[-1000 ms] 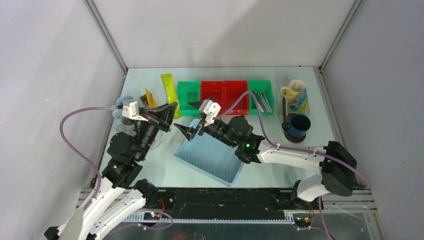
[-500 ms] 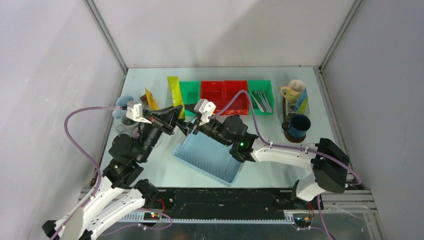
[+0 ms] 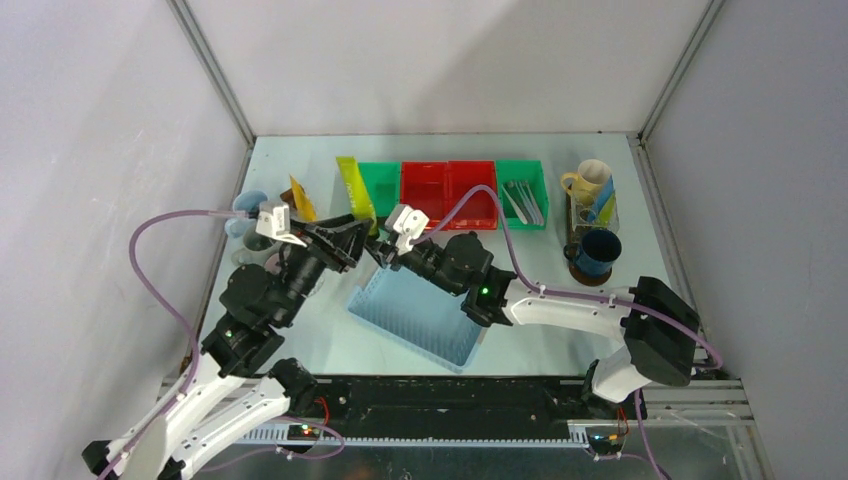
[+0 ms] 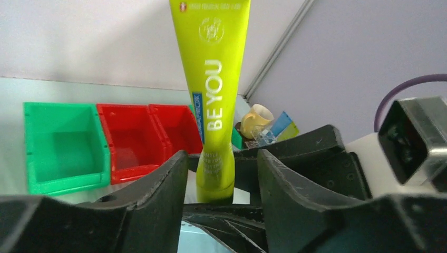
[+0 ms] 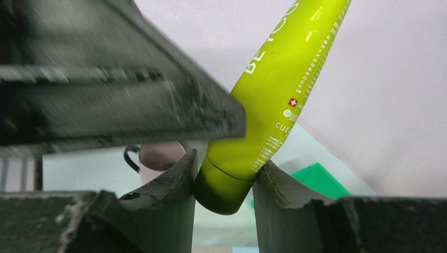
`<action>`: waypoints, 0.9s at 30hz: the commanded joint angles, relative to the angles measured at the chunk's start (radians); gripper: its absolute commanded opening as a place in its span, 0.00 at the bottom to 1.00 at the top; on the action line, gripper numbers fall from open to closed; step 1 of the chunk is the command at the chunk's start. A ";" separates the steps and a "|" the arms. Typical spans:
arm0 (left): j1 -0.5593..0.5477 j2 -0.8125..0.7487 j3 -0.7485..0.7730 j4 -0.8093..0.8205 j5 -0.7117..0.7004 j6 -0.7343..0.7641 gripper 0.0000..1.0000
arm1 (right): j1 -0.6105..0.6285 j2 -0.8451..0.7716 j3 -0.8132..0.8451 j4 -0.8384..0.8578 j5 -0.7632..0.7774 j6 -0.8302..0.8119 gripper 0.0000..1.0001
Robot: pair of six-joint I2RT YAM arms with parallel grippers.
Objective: Prepare toiletry sets of a toothbrush and toothpaste on the tray
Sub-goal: Pick up the toothpaste from the storage box.
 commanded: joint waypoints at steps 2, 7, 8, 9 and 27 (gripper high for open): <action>-0.006 -0.001 0.152 -0.225 -0.034 -0.058 0.67 | -0.006 -0.077 -0.042 0.020 0.027 -0.123 0.00; -0.006 0.042 0.304 -0.467 -0.101 -0.136 0.87 | -0.005 -0.095 -0.097 0.014 0.028 -0.215 0.00; -0.006 0.054 0.368 -0.505 -0.109 -0.145 0.89 | -0.004 -0.101 -0.104 0.010 0.027 -0.231 0.00; -0.005 0.085 0.436 -0.580 -0.122 -0.164 0.92 | -0.002 -0.106 -0.119 0.009 0.027 -0.264 0.00; 0.197 0.488 0.825 -0.910 0.080 -0.306 0.85 | 0.031 -0.091 -0.304 0.191 0.172 -0.755 0.00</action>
